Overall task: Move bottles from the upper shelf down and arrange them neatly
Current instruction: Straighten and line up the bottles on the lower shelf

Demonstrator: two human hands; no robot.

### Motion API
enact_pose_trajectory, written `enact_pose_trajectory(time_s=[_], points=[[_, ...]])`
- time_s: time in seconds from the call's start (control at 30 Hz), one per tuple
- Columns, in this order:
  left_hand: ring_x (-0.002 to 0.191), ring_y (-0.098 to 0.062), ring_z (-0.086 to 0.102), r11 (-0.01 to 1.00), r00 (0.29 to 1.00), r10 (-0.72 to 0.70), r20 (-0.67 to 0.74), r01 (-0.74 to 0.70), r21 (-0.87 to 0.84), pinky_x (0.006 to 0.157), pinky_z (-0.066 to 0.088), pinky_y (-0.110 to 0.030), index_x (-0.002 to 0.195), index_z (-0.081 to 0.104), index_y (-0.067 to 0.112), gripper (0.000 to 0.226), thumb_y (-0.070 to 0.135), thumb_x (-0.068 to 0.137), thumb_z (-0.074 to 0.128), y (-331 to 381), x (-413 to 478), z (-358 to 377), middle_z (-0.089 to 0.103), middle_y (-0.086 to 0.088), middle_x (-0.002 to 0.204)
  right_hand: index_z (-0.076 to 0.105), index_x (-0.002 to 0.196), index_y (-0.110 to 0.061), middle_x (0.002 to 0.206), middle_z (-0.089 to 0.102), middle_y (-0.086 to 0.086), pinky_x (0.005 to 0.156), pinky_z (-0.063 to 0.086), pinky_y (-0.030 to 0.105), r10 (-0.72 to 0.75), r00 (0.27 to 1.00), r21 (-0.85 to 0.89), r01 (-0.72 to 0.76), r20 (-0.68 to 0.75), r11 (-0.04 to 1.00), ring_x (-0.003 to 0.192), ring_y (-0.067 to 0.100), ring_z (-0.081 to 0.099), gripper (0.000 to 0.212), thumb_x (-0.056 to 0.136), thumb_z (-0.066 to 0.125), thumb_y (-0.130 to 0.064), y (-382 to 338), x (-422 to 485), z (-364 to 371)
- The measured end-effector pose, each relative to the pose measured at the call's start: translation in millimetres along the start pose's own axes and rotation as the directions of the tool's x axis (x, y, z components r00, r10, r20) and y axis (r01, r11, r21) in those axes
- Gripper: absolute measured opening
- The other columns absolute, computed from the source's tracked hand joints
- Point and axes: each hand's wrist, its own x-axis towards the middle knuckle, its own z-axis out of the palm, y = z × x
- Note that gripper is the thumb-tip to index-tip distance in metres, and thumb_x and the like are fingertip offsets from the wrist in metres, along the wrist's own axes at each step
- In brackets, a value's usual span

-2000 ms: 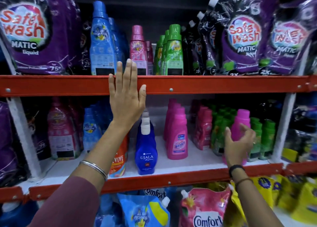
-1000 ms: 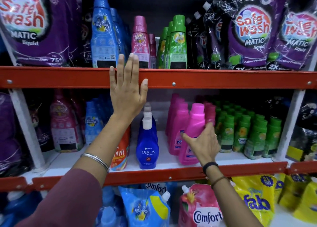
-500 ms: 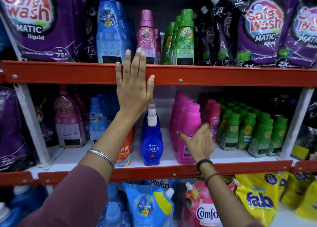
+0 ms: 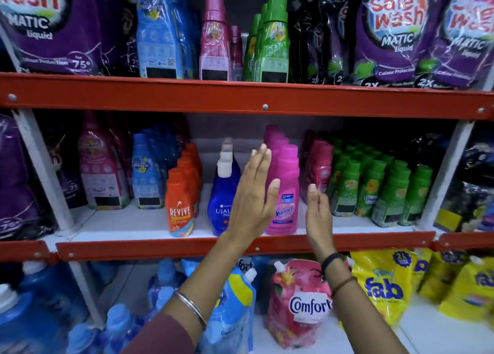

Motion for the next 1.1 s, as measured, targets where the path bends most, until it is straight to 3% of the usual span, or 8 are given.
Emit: enact_pose_trajectory(time_s=[0.07,0.13,0.23,0.33,0.43,0.73,0.97,1.1], points=[[0.146,-0.003,0.007,0.998,0.996,-0.062,0.067,0.063,-0.02,0.116,0.005,-0.013,0.15,0.022,0.014,0.057,0.036,0.098,0.03,-2.8,-16.2,14.5,0.015,0.006,0.158,0.051,0.119,-0.017,0.116,0.057,-0.001,0.085,0.033,-0.002,0.009,0.998,0.02,-0.01,0.059,1.0,0.103,0.006,0.052,0.043,0.095,0.033,-0.048,7.6,0.0,-6.1],[0.144,0.003,0.004,0.989,0.984,-0.136,0.117,0.141,-0.035,0.113,0.001,-0.008,0.151,0.02,0.015,0.057,0.039,0.099,0.029,-6.1,-30.5,28.7,0.014,0.006,0.159,0.04,0.14,-0.021,0.146,0.043,-0.002,0.115,0.028,0.027,0.058,0.99,0.025,-0.062,0.127,0.998,0.132,0.01,0.041,0.079,0.082,0.03,-0.074,15.7,-1.0,-10.0],[0.138,0.015,0.0,0.946,0.944,-0.292,0.152,0.308,-0.099,0.107,-0.002,-0.001,0.151,0.018,0.018,0.055,0.036,0.101,0.032,-9.5,-46.0,47.8,0.013,0.003,0.16,0.034,0.145,-0.027,0.154,0.037,-0.002,0.118,0.027,0.048,0.116,0.972,0.031,-0.124,0.205,0.992,0.14,0.015,0.037,0.109,0.059,0.028,-0.095,28.7,0.8,-11.9],[0.135,0.013,-0.003,0.856,0.859,-0.458,0.227,0.495,-0.146,0.099,-0.006,0.006,0.151,0.01,0.026,0.054,0.039,0.102,0.028,-8.6,-53.7,57.3,0.004,0.005,0.161,0.032,0.146,-0.027,0.154,0.037,-0.001,0.117,0.029,0.047,0.121,0.96,0.042,-0.136,0.254,0.99,0.139,0.015,0.038,0.113,0.056,0.029,-0.096,32.9,4.3,-12.4],[0.136,0.008,-0.003,0.839,0.827,-0.488,0.281,0.533,-0.109,0.112,-0.003,-0.011,0.151,0.005,0.023,0.056,0.037,0.102,0.028,-8.6,-59.5,62.4,0.002,0.006,0.16,0.034,0.146,-0.026,0.153,0.038,-0.001,0.118,0.03,0.045,0.121,0.952,0.062,-0.144,0.282,0.988,0.139,0.013,0.038,0.113,0.057,0.032,-0.096,35.9,7.9,-11.7],[0.145,-0.009,0.015,0.815,0.825,-0.511,0.24,0.554,-0.169,0.12,0.019,-0.044,0.152,0.009,0.027,0.066,0.058,0.094,0.02,-11.7,-57.3,62.3,0.015,0.003,0.159,0.047,0.137,-0.023,0.139,0.055,0.003,0.11,0.041,0.044,0.087,0.951,0.102,-0.123,0.297,0.987,0.125,0.017,0.054,0.107,0.059,0.032,-0.094,37.9,8.9,-7.9],[0.135,-0.004,0.032,0.778,0.818,-0.522,0.24,0.572,-0.259,0.114,0.033,-0.032,0.15,0.017,0.026,0.065,0.053,0.092,0.024,-11.3,-51.9,59.1,0.026,0.002,0.155,0.048,0.132,-0.028,0.131,0.058,0.001,0.105,0.046,0.042,0.052,0.94,0.108,-0.093,0.337,0.99,0.116,0.015,0.058,0.082,0.071,0.031,-0.079,35.0,6.6,-10.3],[0.137,0.005,0.02,0.821,0.848,-0.5,0.176,0.529,-0.216,0.114,0.017,-0.015,0.149,0.023,0.026,0.06,0.052,0.095,0.023,-11.0,-56.2,52.8,0.025,0.005,0.156,0.035,0.144,-0.021,0.148,0.041,0.002,0.11,0.036,0.025,0.027,0.958,0.075,-0.05,0.284,0.996,0.132,0.012,0.042,0.075,0.084,0.029,-0.066,35.3,0.2,-9.8]])
